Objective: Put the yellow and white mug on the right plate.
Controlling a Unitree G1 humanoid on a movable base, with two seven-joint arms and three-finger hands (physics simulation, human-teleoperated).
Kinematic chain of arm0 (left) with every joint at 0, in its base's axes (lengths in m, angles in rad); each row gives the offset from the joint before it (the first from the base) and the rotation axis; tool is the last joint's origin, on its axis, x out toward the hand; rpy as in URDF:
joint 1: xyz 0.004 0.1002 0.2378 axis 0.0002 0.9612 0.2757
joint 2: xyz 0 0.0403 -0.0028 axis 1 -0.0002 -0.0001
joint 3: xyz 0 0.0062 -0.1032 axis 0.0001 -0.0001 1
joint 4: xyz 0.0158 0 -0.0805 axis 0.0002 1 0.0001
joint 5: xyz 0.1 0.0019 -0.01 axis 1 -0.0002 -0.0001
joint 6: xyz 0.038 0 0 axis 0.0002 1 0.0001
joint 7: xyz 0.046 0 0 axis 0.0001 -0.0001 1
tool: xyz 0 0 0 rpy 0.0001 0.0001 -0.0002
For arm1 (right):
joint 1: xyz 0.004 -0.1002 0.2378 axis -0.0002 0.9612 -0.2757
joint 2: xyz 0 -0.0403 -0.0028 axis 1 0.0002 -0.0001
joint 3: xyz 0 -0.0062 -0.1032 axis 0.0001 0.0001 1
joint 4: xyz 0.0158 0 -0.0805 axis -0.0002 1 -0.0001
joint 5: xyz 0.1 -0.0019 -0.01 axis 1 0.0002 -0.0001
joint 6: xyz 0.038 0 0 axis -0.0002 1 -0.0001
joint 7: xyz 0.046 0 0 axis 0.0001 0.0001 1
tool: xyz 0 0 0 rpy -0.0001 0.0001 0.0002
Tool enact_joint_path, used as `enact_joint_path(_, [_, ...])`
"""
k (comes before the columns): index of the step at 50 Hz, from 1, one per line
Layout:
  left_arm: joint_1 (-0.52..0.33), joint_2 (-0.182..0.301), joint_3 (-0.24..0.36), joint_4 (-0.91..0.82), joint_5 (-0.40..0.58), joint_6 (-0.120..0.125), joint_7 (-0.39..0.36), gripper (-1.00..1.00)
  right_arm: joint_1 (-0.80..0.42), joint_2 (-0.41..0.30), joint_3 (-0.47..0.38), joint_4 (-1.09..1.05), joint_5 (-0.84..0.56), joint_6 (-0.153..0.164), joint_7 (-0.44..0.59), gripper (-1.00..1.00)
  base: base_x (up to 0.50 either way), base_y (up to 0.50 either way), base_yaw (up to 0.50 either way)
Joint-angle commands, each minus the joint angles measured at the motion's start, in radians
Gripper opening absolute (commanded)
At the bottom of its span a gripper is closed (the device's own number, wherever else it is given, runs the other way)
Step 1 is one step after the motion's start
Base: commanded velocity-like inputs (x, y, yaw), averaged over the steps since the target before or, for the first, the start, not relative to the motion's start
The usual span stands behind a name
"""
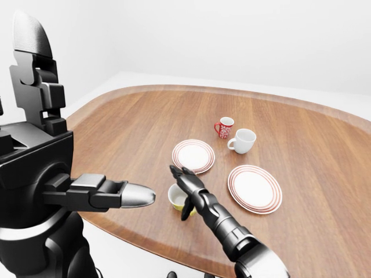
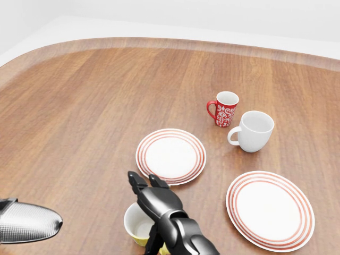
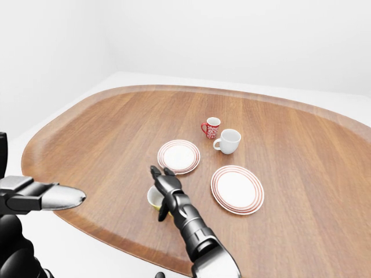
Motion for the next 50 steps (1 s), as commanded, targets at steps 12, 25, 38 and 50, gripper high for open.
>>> enact_joint_path(12, [-0.003,0.001,0.001,-0.004,-0.002,0.000,0.000,1.00,-0.038,-0.002,-0.013,0.104,0.027,-0.010,-0.030,1.00,0.00,0.00,0.00])
enact_joint_path(25, [0.001,-0.001,-0.002,-0.006,0.001,0.000,-0.001,1.00,-0.057,-0.003,-0.018,0.157,0.032,-0.034,-0.058,1.00,0.00,0.00,0.00])
enact_joint_path(38, [-0.004,-0.001,-0.001,-0.006,0.001,0.000,-0.002,1.00,-0.083,-0.009,-0.027,0.205,0.036,-0.034,-0.077,1.00,0.00,0.00,0.00])
enact_joint_path(50, [-0.002,0.000,0.001,-0.003,0.001,0.000,-0.002,1.00,-0.086,-0.011,-0.029,0.212,0.035,-0.034,-0.087,-1.00,0.00,0.00,0.00])
